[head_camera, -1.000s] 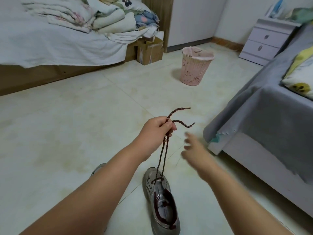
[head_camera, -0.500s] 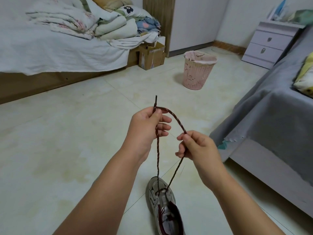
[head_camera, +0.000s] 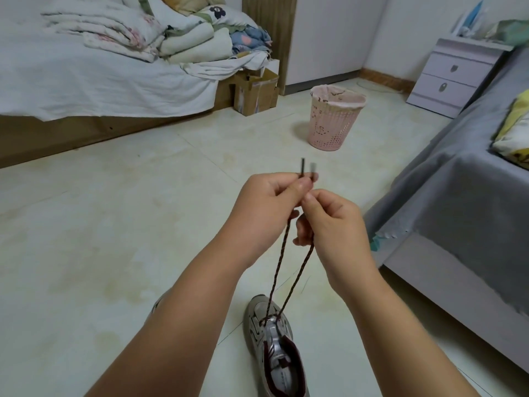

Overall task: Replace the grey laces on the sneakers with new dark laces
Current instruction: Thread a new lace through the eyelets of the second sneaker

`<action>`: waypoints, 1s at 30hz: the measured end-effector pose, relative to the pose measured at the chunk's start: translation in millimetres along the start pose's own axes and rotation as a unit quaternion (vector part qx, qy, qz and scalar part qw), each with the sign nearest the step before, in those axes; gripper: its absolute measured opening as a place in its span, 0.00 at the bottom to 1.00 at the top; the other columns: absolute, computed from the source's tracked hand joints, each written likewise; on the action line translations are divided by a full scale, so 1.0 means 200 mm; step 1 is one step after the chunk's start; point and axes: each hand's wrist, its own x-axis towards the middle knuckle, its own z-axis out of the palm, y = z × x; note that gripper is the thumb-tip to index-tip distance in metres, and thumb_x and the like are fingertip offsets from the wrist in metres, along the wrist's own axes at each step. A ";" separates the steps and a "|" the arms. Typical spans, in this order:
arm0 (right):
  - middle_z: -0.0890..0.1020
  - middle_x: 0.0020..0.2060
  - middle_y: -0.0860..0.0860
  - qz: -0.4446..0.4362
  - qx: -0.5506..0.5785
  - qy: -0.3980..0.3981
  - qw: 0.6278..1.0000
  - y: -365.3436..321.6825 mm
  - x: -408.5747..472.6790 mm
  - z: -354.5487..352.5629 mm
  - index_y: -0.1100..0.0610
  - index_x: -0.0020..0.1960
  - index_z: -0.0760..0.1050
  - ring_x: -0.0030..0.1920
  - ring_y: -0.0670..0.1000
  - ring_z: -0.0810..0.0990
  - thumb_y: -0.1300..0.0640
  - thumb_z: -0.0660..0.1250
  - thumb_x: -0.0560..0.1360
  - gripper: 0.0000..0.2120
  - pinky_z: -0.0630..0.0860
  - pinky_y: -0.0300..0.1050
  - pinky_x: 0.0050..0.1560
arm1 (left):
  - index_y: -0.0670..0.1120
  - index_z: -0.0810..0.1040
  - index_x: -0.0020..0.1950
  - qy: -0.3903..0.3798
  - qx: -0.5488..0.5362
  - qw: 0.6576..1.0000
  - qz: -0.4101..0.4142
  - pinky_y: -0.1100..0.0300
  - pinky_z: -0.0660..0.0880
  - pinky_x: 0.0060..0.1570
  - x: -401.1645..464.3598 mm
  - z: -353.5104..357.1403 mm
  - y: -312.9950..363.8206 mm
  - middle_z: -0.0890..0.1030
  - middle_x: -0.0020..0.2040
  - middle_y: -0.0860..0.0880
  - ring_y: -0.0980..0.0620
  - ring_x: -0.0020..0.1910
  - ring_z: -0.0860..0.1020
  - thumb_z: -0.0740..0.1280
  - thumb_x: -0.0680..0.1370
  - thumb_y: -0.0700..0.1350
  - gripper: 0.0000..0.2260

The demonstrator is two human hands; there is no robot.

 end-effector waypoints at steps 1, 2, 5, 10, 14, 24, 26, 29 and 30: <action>0.72 0.22 0.52 0.004 -0.002 -0.012 1.000 0.00 0.00 0.00 0.59 0.36 0.76 0.24 0.46 0.70 0.63 0.57 0.79 0.15 0.72 0.43 0.30 | 0.48 0.82 0.44 -0.017 0.012 1.000 0.004 0.54 0.78 0.33 -0.01 0.01 0.00 0.78 0.35 0.37 0.49 0.27 0.73 0.62 0.78 0.40 0.09; 0.73 0.23 0.53 0.013 0.005 -0.025 1.000 0.00 0.00 0.01 0.60 0.36 0.76 0.24 0.47 0.71 0.65 0.57 0.78 0.15 0.74 0.42 0.30 | 0.47 0.82 0.43 -0.019 0.023 1.000 0.006 0.59 0.73 0.26 -0.01 0.01 0.00 0.76 0.31 0.39 0.50 0.23 0.70 0.63 0.78 0.39 0.09; 0.76 0.24 0.53 0.094 0.103 -0.089 0.986 0.00 0.00 -0.02 0.61 0.37 0.76 0.26 0.49 0.75 0.65 0.56 0.77 0.14 0.78 0.43 0.34 | 0.44 0.80 0.39 0.033 0.026 0.999 0.003 0.66 0.69 0.21 0.00 0.01 -0.01 0.78 0.28 0.48 0.54 0.23 0.72 0.65 0.77 0.39 0.07; 0.81 0.29 0.54 0.203 0.154 -0.200 0.946 0.05 0.00 -0.04 0.60 0.49 0.73 0.28 0.52 0.82 0.71 0.53 0.78 0.12 0.81 0.42 0.32 | 0.46 0.77 0.39 0.011 -0.034 0.999 -0.025 0.67 0.72 0.23 0.00 0.01 -0.05 0.82 0.39 0.52 0.58 0.32 0.78 0.63 0.78 0.42 0.09; 0.79 0.25 0.50 0.158 0.011 -0.136 0.978 0.13 0.02 -0.02 0.58 0.37 0.74 0.26 0.48 0.77 0.67 0.59 0.77 0.12 0.78 0.42 0.34 | 0.45 0.76 0.38 0.013 -0.009 1.000 0.011 0.67 0.70 0.25 0.02 0.00 -0.09 0.81 0.34 0.51 0.59 0.24 0.74 0.62 0.78 0.40 0.10; 0.75 0.33 0.53 0.169 -0.140 -0.006 0.976 0.48 0.22 -0.27 0.57 0.41 0.74 0.27 0.47 0.76 0.67 0.52 0.80 0.15 0.75 0.47 0.41 | 0.46 0.77 0.41 0.124 0.292 0.945 -0.076 0.60 0.64 0.30 0.10 -0.42 -0.55 0.71 0.30 0.49 0.50 0.32 0.71 0.60 0.78 0.41 0.09; 0.68 0.29 0.53 0.203 -0.128 -0.017 0.971 0.61 0.22 -0.29 0.56 0.41 0.73 0.21 0.46 0.65 0.69 0.51 0.78 0.15 0.70 0.43 0.29 | 0.46 0.79 0.49 0.072 0.425 0.893 -0.127 0.58 0.68 0.36 0.08 -0.43 -0.78 0.76 0.36 0.49 0.47 0.39 0.76 0.59 0.79 0.42 0.08; 0.62 0.27 0.49 0.257 -0.164 -0.042 0.951 0.79 0.18 -0.31 0.56 0.35 0.71 0.24 0.47 0.59 0.58 0.61 0.77 0.12 0.60 0.40 0.27 | 0.48 0.77 0.55 -0.014 0.549 0.814 -0.191 0.60 0.67 0.42 0.00 -0.36 -1.11 0.80 0.51 0.46 0.46 0.48 0.77 0.57 0.79 0.40 0.11; 0.61 0.26 0.48 0.274 -0.161 -0.042 0.947 0.86 0.16 -0.31 0.56 0.32 0.69 0.24 0.47 0.58 0.53 0.62 0.77 0.15 0.59 0.40 0.26 | 0.49 0.77 0.55 -0.044 0.575 0.791 -0.204 0.61 0.66 0.42 -0.03 -0.33 -1.20 0.79 0.53 0.47 0.46 0.49 0.76 0.56 0.78 0.38 0.12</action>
